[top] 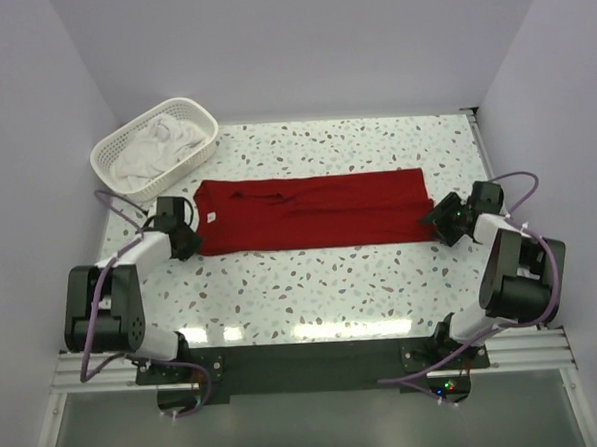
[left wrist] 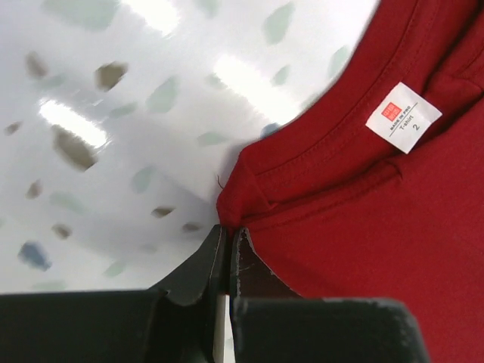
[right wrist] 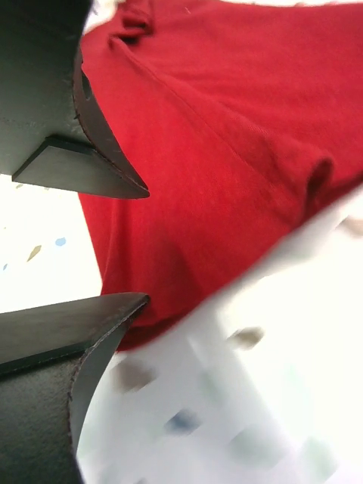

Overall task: Fold and stack the t-shirts
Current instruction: Fold the tshirt

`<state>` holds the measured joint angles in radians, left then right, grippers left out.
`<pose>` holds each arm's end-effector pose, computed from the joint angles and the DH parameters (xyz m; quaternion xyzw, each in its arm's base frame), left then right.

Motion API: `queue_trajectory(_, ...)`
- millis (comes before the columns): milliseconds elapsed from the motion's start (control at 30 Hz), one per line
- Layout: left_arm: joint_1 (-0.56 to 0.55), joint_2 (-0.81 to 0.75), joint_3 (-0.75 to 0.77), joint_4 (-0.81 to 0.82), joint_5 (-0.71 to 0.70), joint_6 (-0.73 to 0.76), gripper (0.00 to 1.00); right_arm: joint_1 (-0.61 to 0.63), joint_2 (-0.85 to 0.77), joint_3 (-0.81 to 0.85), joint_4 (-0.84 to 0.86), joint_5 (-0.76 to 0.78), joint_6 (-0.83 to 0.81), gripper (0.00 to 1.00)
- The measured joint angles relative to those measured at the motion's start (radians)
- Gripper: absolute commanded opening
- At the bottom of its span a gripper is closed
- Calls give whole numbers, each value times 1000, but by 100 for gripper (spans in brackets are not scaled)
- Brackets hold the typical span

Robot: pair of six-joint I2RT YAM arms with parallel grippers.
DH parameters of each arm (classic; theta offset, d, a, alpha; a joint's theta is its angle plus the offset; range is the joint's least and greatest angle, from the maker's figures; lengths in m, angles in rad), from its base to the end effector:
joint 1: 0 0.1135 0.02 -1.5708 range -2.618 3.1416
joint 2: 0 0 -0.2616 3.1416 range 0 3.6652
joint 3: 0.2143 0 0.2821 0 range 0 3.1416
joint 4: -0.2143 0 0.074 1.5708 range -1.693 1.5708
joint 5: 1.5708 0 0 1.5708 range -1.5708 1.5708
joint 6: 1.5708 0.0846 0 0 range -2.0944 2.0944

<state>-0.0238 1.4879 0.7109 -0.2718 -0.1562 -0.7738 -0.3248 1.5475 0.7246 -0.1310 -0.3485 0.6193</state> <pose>0.3157 0.0056 0.0871 -0.3715 0.8889 -0.0304 0.2663 0.3259 -0.0793 0.0885 0.3798 0.8597 0.2073 0.2715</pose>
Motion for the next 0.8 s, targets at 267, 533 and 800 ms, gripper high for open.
queue_trajectory(267, 54, -225, -128, -151, -11, 42, 45, 14, -206, -31, -193, 118, -103, 57)
queue_trajectory(533, 55, -393, -82, -216, -16, 111, 70, 210, -196, 87, -225, 234, -204, 56)
queue_trajectory(800, -23, -445, -40, -198, -59, 207, 69, 217, -8, 230, -230, 252, -263, 51)
